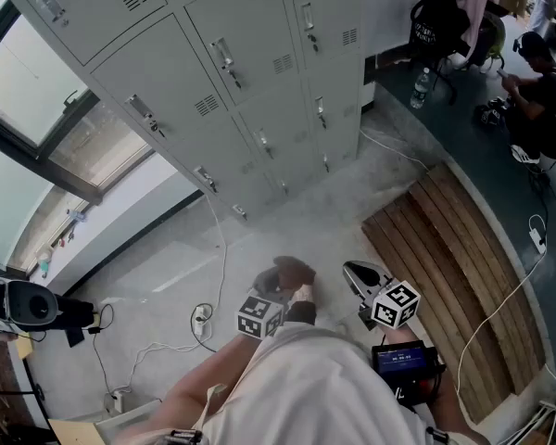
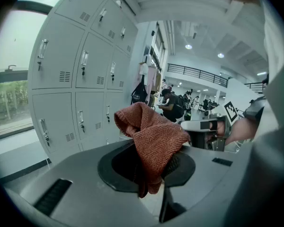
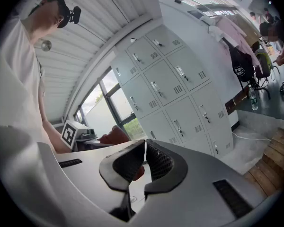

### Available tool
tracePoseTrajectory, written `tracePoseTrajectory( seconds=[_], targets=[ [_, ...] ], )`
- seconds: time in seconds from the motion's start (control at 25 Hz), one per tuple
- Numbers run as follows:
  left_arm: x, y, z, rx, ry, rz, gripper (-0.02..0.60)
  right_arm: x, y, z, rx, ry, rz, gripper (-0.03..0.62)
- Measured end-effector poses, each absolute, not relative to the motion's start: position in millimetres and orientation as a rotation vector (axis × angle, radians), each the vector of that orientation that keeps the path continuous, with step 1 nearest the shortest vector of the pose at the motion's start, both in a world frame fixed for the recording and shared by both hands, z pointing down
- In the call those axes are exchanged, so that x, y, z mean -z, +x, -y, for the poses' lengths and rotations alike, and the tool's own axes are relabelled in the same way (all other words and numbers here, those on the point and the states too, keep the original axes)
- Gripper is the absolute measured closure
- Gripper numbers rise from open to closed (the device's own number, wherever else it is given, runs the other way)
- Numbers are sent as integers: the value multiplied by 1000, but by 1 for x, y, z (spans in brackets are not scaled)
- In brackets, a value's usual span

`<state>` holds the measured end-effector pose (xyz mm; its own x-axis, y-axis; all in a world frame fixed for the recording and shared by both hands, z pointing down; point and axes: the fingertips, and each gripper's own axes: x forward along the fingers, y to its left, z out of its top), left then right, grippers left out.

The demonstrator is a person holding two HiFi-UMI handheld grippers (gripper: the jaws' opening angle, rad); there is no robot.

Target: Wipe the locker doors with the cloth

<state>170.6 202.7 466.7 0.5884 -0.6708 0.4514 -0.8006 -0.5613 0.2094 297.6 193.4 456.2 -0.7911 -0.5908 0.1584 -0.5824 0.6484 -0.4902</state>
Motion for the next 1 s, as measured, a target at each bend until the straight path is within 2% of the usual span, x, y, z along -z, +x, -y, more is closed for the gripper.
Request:
tracePoseTrajectory(
  seconds=[0.52,1.0],
  targets=[
    [-461,179,-62,-419,2554,907,505,-456,270,-72,860,-1214,-2847,574],
    [-466,84,31,-402,2471,1054,505,-447,211,46,826,-1209,-2832,574]
  ],
)
